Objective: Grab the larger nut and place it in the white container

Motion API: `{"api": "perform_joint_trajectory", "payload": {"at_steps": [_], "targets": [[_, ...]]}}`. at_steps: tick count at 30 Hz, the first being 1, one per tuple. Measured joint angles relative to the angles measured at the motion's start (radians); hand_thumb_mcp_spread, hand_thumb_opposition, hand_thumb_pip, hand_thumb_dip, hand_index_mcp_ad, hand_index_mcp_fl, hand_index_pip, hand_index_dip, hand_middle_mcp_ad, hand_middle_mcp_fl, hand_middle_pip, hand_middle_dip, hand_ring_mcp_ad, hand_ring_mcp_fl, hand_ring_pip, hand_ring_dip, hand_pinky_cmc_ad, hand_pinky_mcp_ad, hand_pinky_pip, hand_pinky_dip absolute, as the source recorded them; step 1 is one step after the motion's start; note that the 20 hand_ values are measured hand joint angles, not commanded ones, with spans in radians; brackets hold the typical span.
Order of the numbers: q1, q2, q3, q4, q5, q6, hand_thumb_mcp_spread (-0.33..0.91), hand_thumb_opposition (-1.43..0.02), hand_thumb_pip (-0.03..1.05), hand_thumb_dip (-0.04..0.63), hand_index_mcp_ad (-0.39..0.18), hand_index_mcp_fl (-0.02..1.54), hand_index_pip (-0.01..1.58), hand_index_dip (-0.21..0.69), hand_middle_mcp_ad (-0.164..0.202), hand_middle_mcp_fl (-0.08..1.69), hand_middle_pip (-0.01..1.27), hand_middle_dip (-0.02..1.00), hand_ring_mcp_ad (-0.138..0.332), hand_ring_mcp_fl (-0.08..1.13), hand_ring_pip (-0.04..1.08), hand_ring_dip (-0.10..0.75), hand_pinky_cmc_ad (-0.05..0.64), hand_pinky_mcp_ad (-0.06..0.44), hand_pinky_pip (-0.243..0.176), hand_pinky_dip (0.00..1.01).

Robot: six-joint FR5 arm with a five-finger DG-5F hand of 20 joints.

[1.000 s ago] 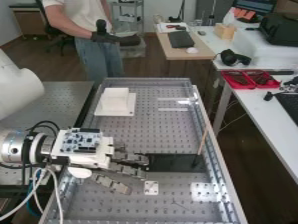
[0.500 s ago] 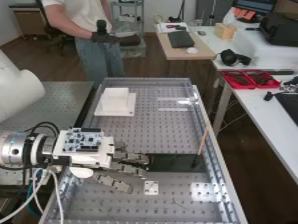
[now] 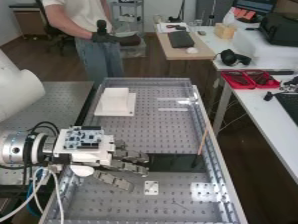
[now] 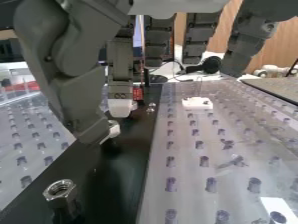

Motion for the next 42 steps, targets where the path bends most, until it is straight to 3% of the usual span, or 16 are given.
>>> {"api": "perform_joint_trajectory", "payload": {"at_steps": [33,42], "targets": [[0.001,-0.016,0.011,-0.007,-0.007,-0.007,0.40,-0.86,0.66,0.223,-0.173,0.01,1.55,0.162,-0.014,0.00,0.13,0.21,0.113,0.01,0.09,0.124,0.367,0.291,-0.091,0.33],[0.002,-0.014,0.009,0.000,-0.008,-0.002,0.40,-0.86,0.67,0.223,-0.169,0.16,1.54,0.124,-0.012,0.00,0.13,0.21,0.113,0.01,0.09,0.124,0.367,0.295,-0.091,0.33]]}}
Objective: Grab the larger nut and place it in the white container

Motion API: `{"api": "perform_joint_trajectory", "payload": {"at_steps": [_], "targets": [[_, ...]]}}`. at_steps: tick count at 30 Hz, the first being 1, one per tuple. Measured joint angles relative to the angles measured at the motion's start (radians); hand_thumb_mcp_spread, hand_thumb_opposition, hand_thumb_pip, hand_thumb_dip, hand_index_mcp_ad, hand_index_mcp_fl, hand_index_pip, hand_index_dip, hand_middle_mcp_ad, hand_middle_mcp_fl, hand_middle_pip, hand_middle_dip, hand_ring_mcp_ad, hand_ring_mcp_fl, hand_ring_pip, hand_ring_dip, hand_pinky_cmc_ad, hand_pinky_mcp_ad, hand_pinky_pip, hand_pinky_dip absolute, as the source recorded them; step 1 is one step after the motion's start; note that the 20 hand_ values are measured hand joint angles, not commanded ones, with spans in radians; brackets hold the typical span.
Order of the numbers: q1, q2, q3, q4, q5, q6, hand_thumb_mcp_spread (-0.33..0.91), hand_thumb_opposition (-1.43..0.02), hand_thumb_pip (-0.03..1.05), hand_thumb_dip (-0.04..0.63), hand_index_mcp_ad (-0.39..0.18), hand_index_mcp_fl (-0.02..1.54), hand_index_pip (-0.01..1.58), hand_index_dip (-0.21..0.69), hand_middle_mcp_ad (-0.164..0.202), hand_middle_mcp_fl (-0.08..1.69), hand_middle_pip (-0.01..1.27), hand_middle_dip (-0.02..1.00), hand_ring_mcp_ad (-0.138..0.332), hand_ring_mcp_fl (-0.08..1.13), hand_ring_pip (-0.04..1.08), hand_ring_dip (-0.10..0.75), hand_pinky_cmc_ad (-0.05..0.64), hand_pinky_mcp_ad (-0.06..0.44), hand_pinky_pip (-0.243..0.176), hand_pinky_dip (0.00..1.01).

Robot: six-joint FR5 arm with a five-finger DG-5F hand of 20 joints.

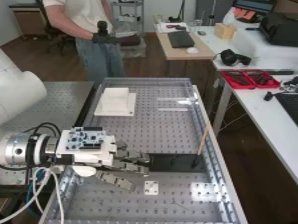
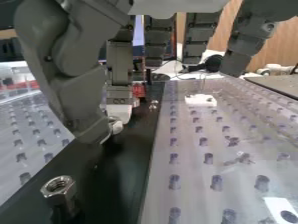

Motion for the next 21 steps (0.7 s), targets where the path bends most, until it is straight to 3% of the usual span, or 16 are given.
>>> {"api": "perform_joint_trajectory", "payload": {"at_steps": [5,21], "targets": [[0.000,-0.001,0.000,0.004,0.002,0.002,0.40,-0.86,0.67,0.223,-0.171,0.21,1.54,0.087,-0.014,0.00,0.13,0.21,0.113,0.01,0.09,0.124,0.367,0.295,-0.091,0.33],[0.001,-0.013,0.011,-0.007,-0.003,-0.013,0.40,-0.87,0.66,0.220,-0.166,0.26,1.54,0.093,-0.014,0.04,0.13,0.21,0.113,0.01,0.09,0.124,0.367,0.295,-0.061,0.33]]}}
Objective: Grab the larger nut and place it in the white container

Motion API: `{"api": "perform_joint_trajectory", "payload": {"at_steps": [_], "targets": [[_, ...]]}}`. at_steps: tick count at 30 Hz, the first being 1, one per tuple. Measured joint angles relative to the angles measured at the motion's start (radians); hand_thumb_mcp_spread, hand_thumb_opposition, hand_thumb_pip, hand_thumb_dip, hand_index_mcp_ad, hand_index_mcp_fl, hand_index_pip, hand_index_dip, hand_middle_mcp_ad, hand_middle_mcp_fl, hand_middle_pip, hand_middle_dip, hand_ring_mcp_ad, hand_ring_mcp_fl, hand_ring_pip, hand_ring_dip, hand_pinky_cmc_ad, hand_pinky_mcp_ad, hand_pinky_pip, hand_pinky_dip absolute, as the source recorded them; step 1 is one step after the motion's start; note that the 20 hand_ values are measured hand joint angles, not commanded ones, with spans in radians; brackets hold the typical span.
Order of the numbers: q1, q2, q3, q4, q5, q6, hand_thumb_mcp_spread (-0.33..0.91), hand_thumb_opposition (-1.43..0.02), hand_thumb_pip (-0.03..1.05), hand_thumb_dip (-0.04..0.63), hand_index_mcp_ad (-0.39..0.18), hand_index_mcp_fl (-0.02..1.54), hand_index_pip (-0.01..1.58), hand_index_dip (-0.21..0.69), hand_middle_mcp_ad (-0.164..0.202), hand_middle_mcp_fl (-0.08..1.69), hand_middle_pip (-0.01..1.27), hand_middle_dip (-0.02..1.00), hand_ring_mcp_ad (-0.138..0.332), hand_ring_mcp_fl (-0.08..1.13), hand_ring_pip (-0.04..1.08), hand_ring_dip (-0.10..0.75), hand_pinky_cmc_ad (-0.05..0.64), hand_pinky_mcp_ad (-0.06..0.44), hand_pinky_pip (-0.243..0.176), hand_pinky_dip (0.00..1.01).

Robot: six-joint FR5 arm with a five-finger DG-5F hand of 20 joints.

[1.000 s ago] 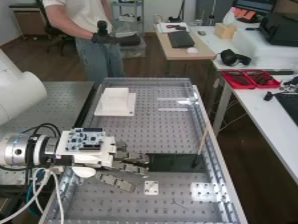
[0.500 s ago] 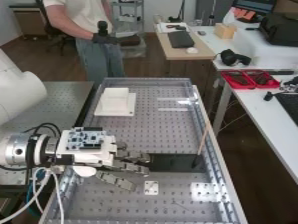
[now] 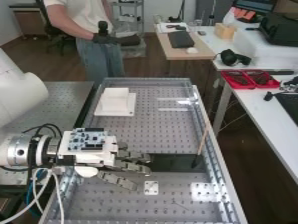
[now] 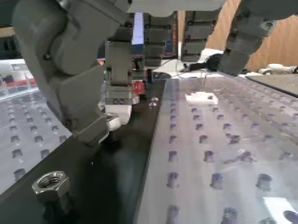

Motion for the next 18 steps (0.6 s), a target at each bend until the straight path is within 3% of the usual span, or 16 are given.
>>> {"api": "perform_joint_trajectory", "payload": {"at_steps": [11,18], "targets": [[-0.001,0.000,0.004,-0.013,0.003,-0.001,0.40,-0.87,0.66,0.220,-0.166,0.25,1.52,0.087,-0.014,0.04,0.13,0.21,0.113,0.01,0.09,0.126,0.365,0.295,-0.059,0.33],[0.000,0.001,0.004,-0.021,0.007,0.002,0.40,-0.87,0.70,0.222,-0.171,0.17,1.54,0.087,-0.012,0.01,0.13,0.21,0.113,0.01,0.09,0.124,0.346,0.295,-0.059,0.36]]}}
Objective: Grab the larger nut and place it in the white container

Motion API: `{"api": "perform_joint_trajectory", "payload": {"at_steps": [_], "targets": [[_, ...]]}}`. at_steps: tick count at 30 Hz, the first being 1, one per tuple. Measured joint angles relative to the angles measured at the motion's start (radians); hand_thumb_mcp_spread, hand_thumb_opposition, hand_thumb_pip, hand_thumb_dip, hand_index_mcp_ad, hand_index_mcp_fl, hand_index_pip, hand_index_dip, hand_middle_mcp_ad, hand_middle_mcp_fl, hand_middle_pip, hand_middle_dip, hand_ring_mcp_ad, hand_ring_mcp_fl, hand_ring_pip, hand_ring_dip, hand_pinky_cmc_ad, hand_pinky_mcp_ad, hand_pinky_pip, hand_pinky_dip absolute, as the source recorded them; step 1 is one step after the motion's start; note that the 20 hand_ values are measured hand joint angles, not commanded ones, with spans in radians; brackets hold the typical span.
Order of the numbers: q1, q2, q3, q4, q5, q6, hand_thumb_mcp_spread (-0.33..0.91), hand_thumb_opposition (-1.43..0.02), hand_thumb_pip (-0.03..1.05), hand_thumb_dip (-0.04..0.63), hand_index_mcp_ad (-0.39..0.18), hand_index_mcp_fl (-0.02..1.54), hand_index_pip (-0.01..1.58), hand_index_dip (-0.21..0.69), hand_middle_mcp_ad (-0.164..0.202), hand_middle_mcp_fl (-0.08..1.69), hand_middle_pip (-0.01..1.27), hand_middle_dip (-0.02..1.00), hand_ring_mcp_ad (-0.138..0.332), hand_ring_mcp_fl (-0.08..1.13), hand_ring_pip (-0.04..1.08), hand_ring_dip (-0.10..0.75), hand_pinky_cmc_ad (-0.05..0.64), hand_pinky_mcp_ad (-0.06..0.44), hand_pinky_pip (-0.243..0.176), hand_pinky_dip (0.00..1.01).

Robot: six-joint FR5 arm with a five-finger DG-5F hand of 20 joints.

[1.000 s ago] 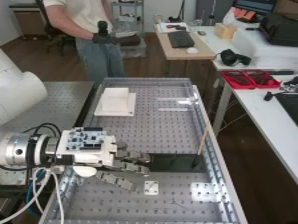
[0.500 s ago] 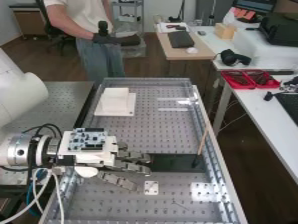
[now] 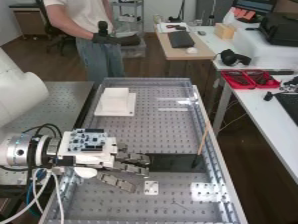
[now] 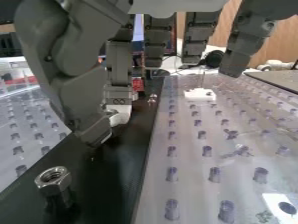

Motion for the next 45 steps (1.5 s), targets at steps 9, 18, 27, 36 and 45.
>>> {"api": "perform_joint_trajectory", "payload": {"at_steps": [9,18,27,36,45], "targets": [[0.002,0.001,-0.001,-0.009,0.001,-0.004,0.37,-0.87,0.76,0.220,-0.171,0.06,1.56,0.087,-0.012,-0.01,0.13,0.21,0.113,0.01,0.09,0.124,0.346,0.295,-0.063,0.42],[0.007,0.007,-0.006,-0.012,0.001,-0.005,0.36,-0.85,0.79,0.236,-0.169,0.01,1.56,0.087,-0.012,-0.01,0.13,0.21,0.113,0.01,0.09,0.124,0.349,0.291,-0.075,0.46],[0.013,0.016,-0.017,-0.014,0.003,-0.002,0.35,-0.85,0.79,0.236,-0.173,0.01,1.56,0.087,-0.012,-0.01,0.13,0.21,0.113,0.01,0.09,0.124,0.349,0.291,-0.075,0.47],[0.010,0.028,-0.025,-0.008,0.005,-0.005,0.35,-0.85,0.79,0.236,-0.173,0.01,1.56,0.087,-0.012,-0.01,0.13,0.21,0.113,0.01,0.09,0.124,0.349,0.291,-0.075,0.47],[-0.001,0.031,-0.016,-0.006,-0.012,-0.012,0.33,-0.85,0.79,0.236,-0.173,0.01,1.56,0.087,-0.010,-0.01,0.13,0.21,0.113,0.01,0.09,0.124,0.349,0.295,-0.080,0.47]]}}
